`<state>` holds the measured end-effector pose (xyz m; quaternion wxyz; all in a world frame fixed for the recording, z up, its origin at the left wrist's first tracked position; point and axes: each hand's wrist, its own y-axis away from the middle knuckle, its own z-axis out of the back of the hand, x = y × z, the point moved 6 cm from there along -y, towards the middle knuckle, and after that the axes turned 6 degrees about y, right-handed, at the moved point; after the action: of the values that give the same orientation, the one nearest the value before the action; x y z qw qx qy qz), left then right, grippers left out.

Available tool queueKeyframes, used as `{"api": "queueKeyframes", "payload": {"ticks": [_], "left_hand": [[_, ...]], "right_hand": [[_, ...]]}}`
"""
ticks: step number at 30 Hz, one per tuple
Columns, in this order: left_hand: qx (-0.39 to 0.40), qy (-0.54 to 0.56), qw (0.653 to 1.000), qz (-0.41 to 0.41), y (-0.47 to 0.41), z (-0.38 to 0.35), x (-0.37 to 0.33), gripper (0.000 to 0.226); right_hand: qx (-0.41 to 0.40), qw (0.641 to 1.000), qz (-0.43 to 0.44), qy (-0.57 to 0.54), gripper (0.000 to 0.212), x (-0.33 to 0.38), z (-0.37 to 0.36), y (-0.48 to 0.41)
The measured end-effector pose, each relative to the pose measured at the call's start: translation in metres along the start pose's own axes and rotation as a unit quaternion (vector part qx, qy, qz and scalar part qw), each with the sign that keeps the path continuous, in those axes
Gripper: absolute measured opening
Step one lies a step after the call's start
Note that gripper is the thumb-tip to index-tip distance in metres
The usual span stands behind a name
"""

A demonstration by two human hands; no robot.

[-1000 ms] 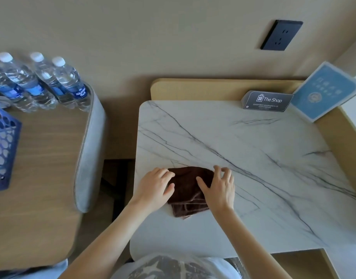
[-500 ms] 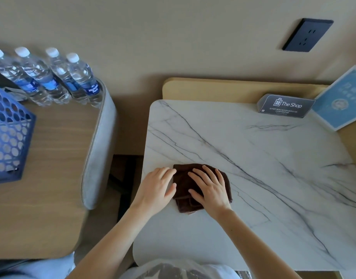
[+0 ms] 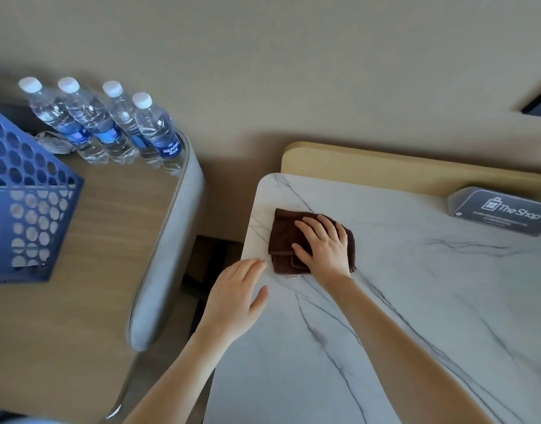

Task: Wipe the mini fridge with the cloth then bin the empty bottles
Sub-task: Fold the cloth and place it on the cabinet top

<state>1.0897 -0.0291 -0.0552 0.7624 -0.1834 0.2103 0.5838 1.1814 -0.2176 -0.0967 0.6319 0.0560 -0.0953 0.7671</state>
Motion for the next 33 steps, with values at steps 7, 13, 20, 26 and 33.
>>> {"api": "queueKeyframes", "payload": {"ticks": [7, 13, 20, 26, 33], "left_hand": [[-0.004, -0.005, 1.0, 0.012, -0.03, -0.001, 0.009, 0.045], [0.006, -0.012, 1.0, 0.009, -0.037, -0.003, 0.011, 0.045], [0.002, -0.011, 1.0, -0.004, -0.032, 0.01, -0.003, 0.039], [-0.037, -0.007, 0.998, -0.052, -0.016, 0.036, -0.035, 0.035], [-0.025, 0.01, 0.996, -0.089, 0.061, 0.026, -0.058, 0.041]], "right_hand": [[-0.005, 1.0, 0.0, 0.008, 0.049, -0.012, -0.005, -0.073], [0.018, 1.0, -0.001, 0.005, 0.051, -0.008, -0.007, -0.091], [-0.079, 0.99, 0.01, -0.119, 0.038, 0.001, 0.039, -0.044], [-0.138, 0.986, 0.031, -0.089, 0.037, 0.014, 0.083, 0.045], [-0.096, 0.991, -0.011, -0.093, 0.04, 0.03, 0.07, 0.182]]}}
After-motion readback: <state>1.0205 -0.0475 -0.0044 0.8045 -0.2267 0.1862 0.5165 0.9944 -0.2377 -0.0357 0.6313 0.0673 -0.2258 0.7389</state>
